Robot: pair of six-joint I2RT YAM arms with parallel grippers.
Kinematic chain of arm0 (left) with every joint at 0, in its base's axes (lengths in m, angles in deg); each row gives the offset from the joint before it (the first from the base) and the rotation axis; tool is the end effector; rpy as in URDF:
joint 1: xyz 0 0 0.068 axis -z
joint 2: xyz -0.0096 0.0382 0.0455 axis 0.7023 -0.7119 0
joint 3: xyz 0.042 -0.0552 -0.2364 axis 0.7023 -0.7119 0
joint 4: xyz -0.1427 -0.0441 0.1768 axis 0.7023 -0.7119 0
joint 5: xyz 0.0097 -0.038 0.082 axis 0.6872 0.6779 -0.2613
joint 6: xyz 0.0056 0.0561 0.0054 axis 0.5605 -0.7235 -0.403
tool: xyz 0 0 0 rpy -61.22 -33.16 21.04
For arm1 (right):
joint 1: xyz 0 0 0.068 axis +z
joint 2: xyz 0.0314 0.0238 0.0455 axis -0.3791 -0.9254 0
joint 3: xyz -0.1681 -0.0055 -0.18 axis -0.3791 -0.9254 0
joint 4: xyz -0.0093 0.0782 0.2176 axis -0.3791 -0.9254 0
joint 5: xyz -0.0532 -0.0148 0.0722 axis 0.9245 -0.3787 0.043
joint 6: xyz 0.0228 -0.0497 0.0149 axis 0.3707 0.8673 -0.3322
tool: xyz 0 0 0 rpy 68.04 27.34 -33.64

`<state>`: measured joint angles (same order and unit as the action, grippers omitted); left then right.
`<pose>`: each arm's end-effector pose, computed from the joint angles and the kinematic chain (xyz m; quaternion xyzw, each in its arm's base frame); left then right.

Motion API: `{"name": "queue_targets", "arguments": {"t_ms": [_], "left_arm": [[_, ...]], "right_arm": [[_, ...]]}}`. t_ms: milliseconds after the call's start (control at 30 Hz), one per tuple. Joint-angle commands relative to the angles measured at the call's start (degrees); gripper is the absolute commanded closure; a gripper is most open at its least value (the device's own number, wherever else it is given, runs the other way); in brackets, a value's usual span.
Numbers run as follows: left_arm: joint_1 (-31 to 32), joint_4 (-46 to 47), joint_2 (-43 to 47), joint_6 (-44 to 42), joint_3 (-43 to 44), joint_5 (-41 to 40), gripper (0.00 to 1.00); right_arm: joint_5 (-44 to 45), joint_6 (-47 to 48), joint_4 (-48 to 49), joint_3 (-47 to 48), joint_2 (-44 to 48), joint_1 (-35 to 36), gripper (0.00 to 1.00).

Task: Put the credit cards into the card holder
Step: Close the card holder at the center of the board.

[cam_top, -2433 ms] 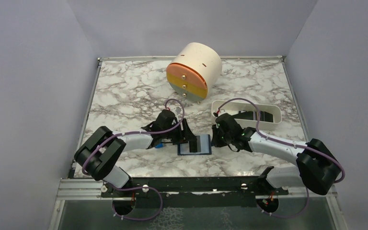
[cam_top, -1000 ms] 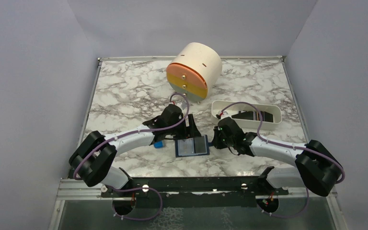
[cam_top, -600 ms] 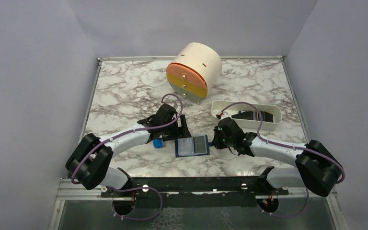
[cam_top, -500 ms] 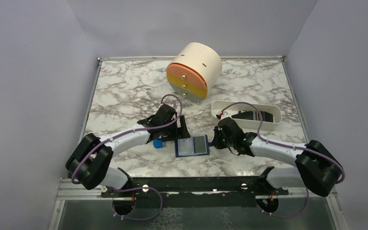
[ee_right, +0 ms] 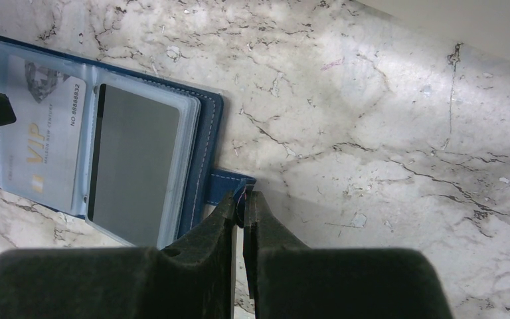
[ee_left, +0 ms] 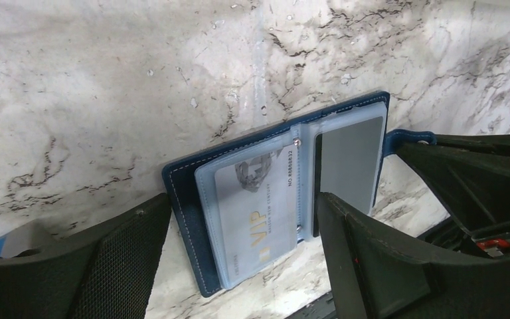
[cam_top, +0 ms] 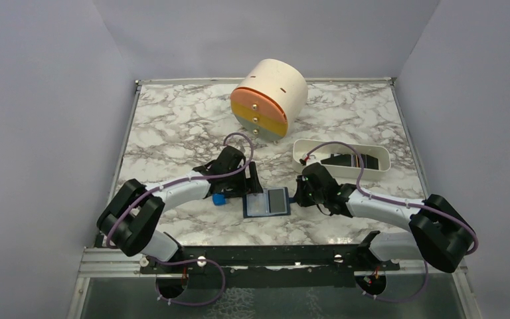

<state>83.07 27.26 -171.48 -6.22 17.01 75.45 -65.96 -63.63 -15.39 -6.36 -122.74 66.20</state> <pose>0.1982 -0.1662 0.1568 -0.0424 0.9423 -0.2796 0.1792 0.1566 0.1465 0.1429 -0.0861 0.9410 0.1696 0.2800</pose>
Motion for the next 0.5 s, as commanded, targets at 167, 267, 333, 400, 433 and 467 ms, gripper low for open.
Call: {"name": "queue_targets", "arguments": {"t_ms": [167,267,333,400,433,467], "left_arm": [[-0.05,5.09,5.55,7.22,-2.04,9.09,0.24],[-0.03,9.3,6.99,10.32,-4.35,12.53,0.26],[0.27,12.36,7.7,12.16,-5.8,14.1,0.28],[0.66,14.28,8.39,13.26,-6.75,14.92,0.29],[0.84,15.2,8.73,13.61,-7.17,15.32,0.3],[1.03,16.43,8.99,14.02,-7.6,15.76,0.3]], "right_arm": [[-3.95,0.75,5.36,-2.64,-0.1,0.42,0.97],[-4.43,0.81,6.15,-2.71,0.0,0.46,0.98],[-4.61,0.77,6.61,-2.8,-0.38,0.47,0.98],[-4.87,0.55,6.78,-2.76,-1.04,0.46,0.98],[-4.95,0.51,6.85,-2.72,-1.26,0.46,0.98],[-5.11,0.44,7.06,-2.76,-1.4,0.46,0.98]]}}
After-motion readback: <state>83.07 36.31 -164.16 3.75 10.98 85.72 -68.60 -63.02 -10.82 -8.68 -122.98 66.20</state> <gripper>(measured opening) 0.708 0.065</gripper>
